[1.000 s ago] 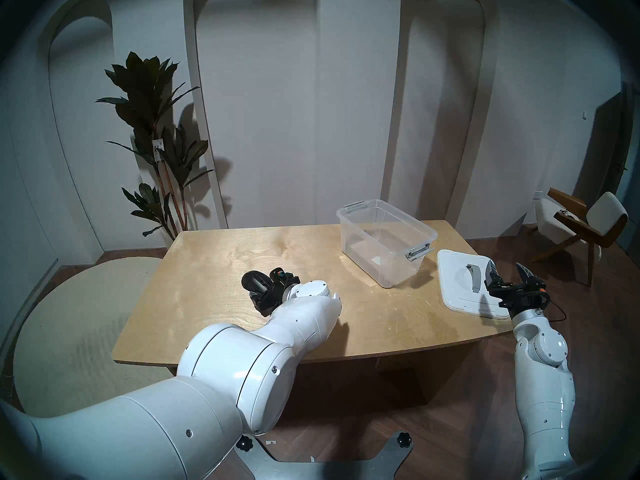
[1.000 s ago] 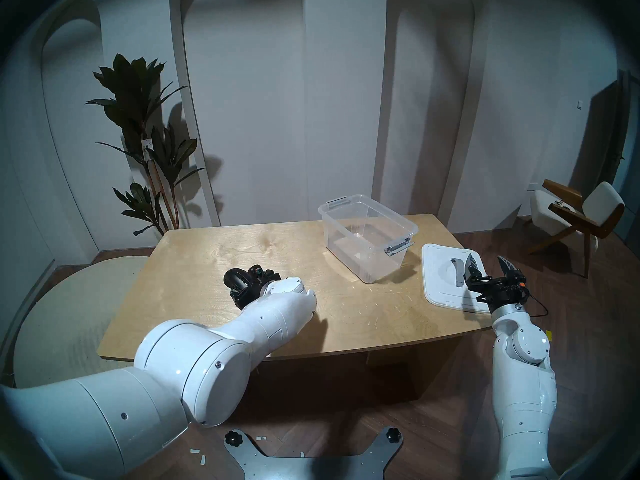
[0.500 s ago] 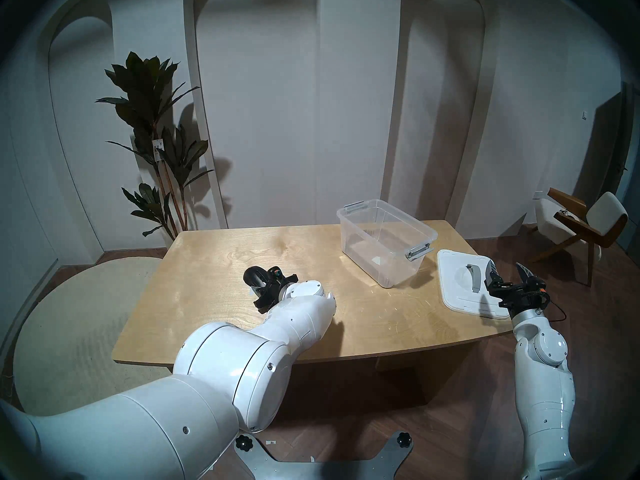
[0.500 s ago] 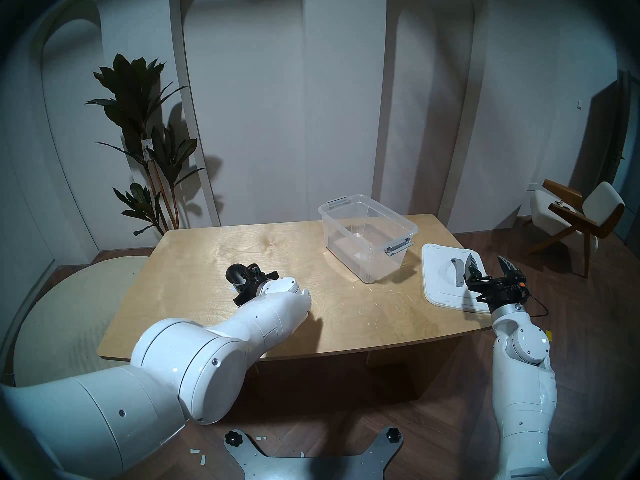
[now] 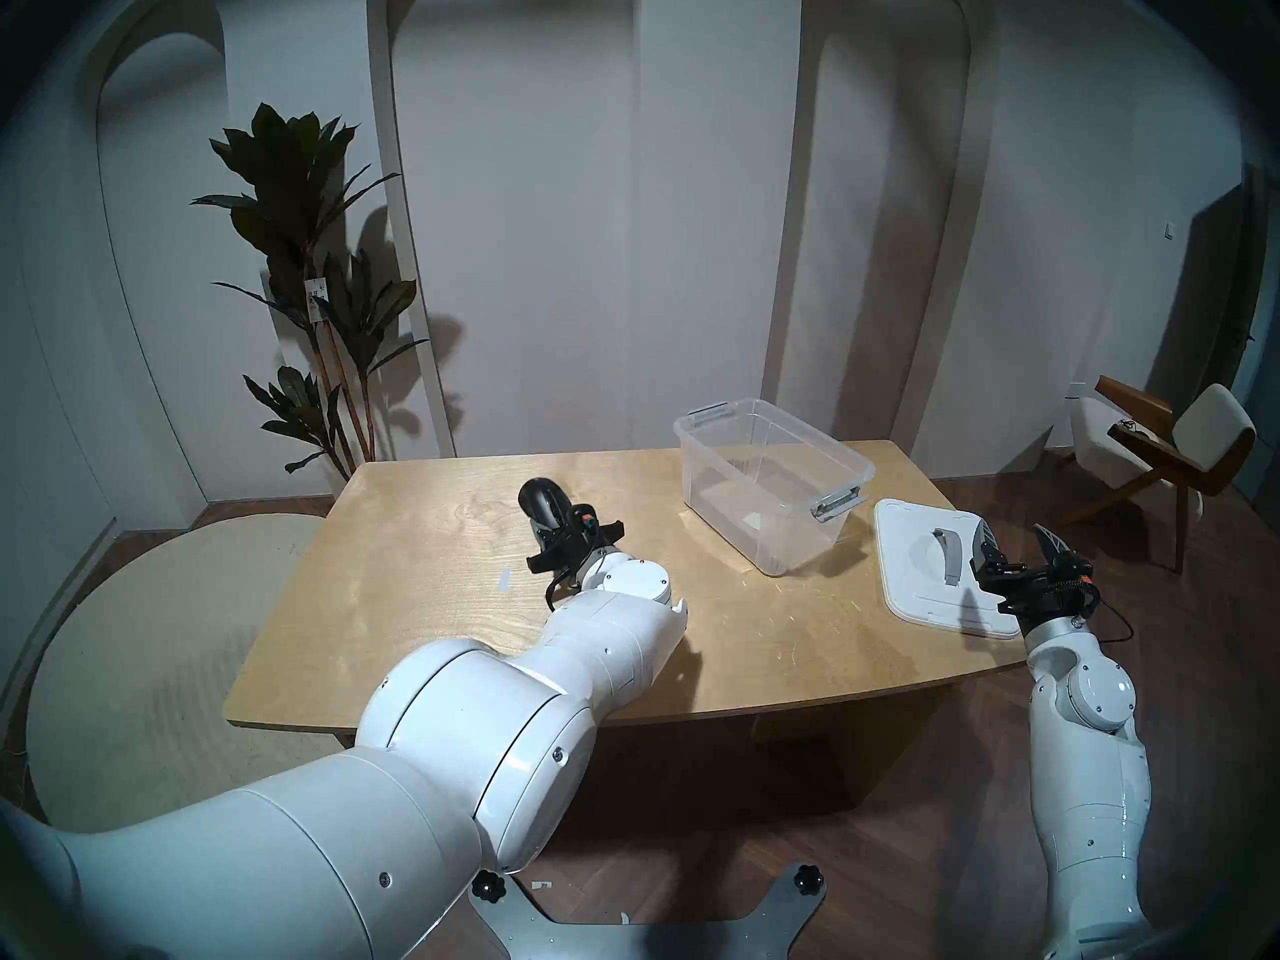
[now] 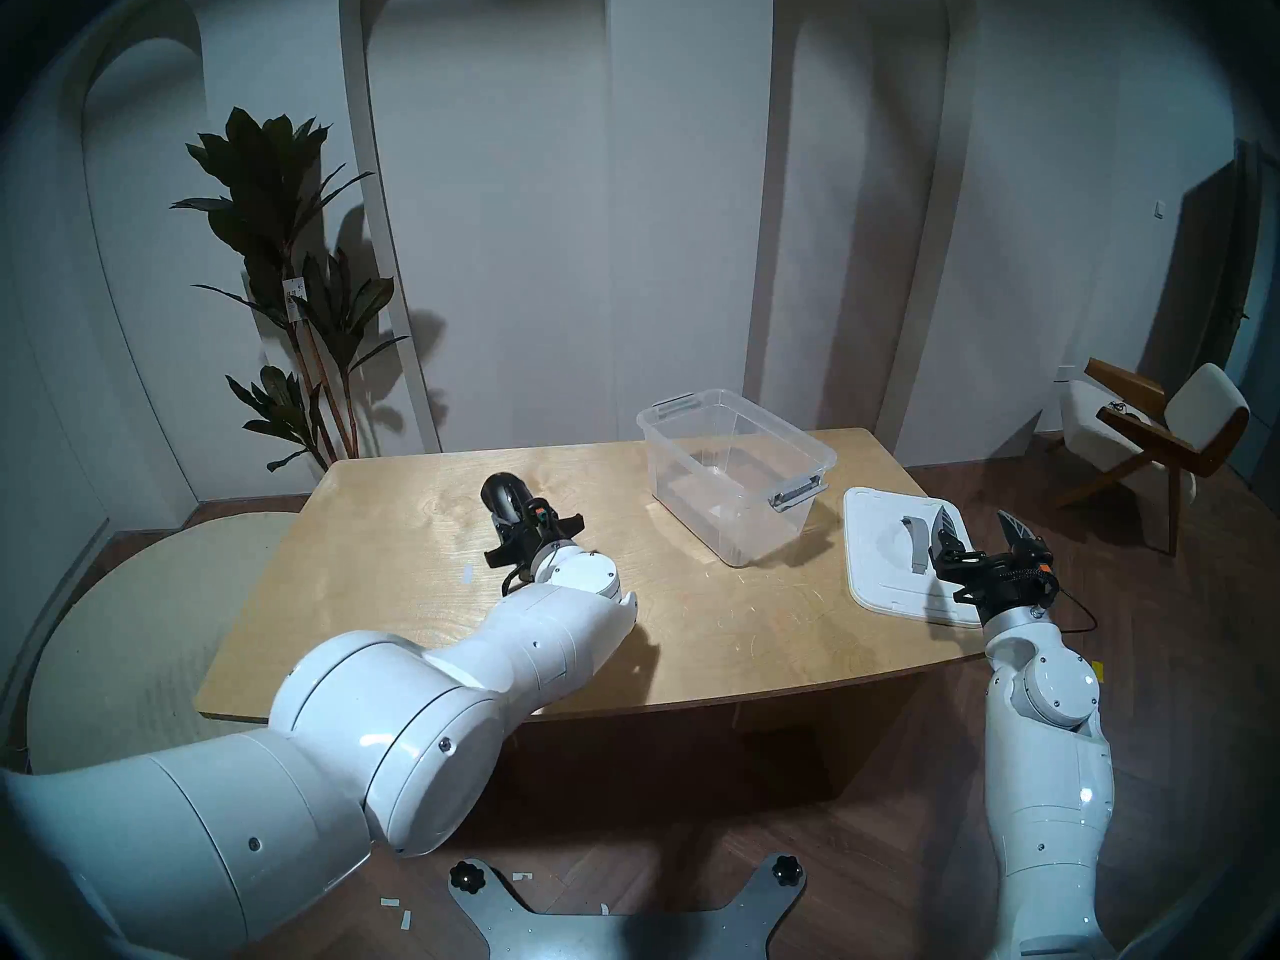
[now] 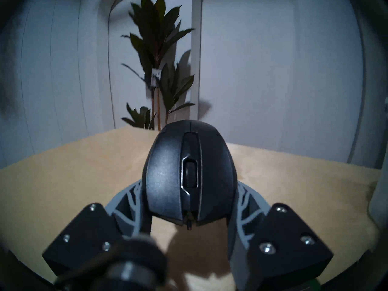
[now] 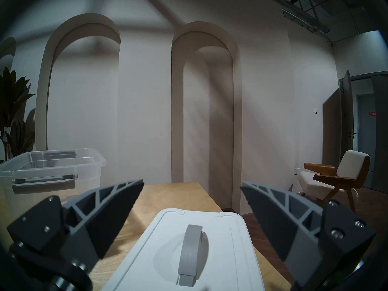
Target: Open a storage container and put mouse inside
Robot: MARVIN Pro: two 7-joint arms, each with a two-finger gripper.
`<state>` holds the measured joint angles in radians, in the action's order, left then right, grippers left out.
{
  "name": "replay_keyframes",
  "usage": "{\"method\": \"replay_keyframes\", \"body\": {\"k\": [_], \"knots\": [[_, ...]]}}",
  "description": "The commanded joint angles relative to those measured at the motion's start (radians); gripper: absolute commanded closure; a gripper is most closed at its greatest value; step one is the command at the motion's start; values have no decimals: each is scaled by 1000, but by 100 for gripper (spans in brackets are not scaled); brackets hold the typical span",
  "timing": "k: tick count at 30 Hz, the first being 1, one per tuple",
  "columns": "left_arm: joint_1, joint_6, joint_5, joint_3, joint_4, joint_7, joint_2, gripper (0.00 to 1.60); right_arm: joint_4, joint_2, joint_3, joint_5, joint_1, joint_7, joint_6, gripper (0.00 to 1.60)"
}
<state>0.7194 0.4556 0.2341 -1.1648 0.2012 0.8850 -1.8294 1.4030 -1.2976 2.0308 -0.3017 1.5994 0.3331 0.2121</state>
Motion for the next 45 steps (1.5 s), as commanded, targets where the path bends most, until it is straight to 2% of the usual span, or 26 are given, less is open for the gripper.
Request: {"method": "replay_keyframes", "body": {"k": [1, 6, 13, 19, 23, 33, 43, 45], "knots": [[-107, 46, -70, 61, 85, 13, -3, 160, 20, 0, -3, 0, -7, 2, 7, 0], [-135, 58, -108, 94, 141, 23, 20, 160, 20, -1, -3, 3, -7, -1, 7, 0], [-163, 59, -151, 148, 197, 9, 9, 160, 20, -1, -3, 6, -8, -2, 7, 0], [-162, 44, -180, 202, 251, -48, -12, 160, 19, -1, -3, 7, -8, -2, 7, 0], [-174, 21, -204, 243, 277, -104, -4, 160, 18, -1, -4, 8, -9, -3, 6, 0], [-214, -108, -319, 379, 297, -229, 43, 160, 17, -1, -4, 9, -9, -3, 6, 0], [-267, -304, -469, 538, 259, -416, 121, 160, 21, -2, -3, 8, -8, -2, 7, 0], [-292, -343, -483, 552, 244, -456, 130, 160, 22, -3, -3, 8, -7, -2, 8, 0]]}}
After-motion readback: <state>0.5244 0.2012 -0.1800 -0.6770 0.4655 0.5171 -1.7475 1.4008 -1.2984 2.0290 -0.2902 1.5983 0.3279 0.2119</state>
